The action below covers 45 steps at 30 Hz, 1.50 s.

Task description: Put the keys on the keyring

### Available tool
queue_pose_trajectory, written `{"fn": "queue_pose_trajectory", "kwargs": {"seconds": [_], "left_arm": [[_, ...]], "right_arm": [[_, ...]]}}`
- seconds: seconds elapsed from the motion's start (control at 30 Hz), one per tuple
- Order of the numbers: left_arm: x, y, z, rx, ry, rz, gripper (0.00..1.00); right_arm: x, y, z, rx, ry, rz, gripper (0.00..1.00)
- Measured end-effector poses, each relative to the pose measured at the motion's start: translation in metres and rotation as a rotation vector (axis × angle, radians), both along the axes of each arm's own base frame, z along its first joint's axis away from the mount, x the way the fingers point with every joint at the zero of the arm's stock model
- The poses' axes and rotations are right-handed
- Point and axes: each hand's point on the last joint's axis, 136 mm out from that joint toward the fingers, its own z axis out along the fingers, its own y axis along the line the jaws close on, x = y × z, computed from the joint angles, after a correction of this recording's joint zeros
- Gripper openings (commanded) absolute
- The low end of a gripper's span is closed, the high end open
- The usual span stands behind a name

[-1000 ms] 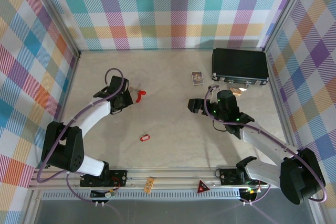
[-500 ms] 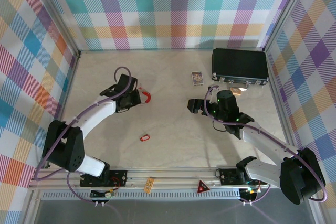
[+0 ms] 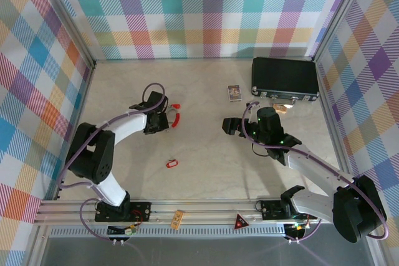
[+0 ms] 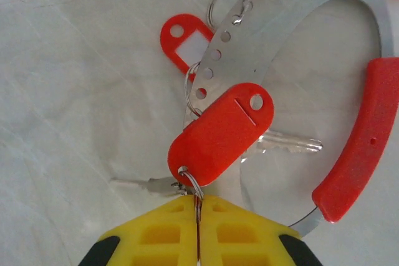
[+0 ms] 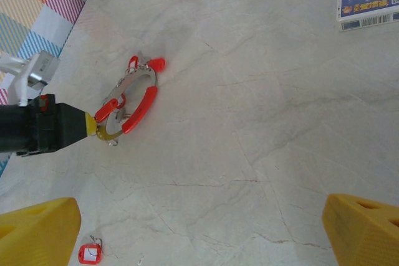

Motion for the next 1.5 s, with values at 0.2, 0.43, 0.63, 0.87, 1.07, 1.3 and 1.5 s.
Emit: {"fn": "queue_pose_trajectory", "kwargs": {"seconds": [0.2, 0.43, 0.63, 0.87, 1.07, 1.3, 1.5], "left_arm": [[0.022, -0.001, -0.014, 0.04, 0.012, -0.012, 0.17], [0.03, -0.001, -0.008, 0.041, -0.018, -0.022, 0.42], [0.011, 0.0, 0.021, 0.009, -0.08, -0.041, 0.42], [0.008, -0.01, 0.02, -0.021, -0.099, -0.111, 0.41], [0.016, -0.028, 0.005, -0.081, -0.094, -0.17, 0.43], [0.021, -0.038, 0.004, -0.114, -0.111, -0.21, 0.43], [0.025, -0.043, 0.008, -0.126, -0.135, -0.23, 0.44]], "right_arm": [[0.0, 0.002, -0.006, -0.009, 0.017, 0.005, 0.99], [-0.001, 0.003, -0.009, -0.014, 0.024, 0.01, 0.99], [-0.002, 0.005, -0.011, -0.017, 0.029, 0.016, 0.99], [-0.004, 0.007, -0.012, -0.018, 0.03, 0.024, 0.99], [-0.004, 0.008, -0.012, -0.02, 0.028, 0.027, 0.99], [-0.004, 0.008, -0.012, -0.02, 0.028, 0.027, 0.99], [-0.004, 0.008, -0.012, -0.021, 0.03, 0.027, 0.99]]}}
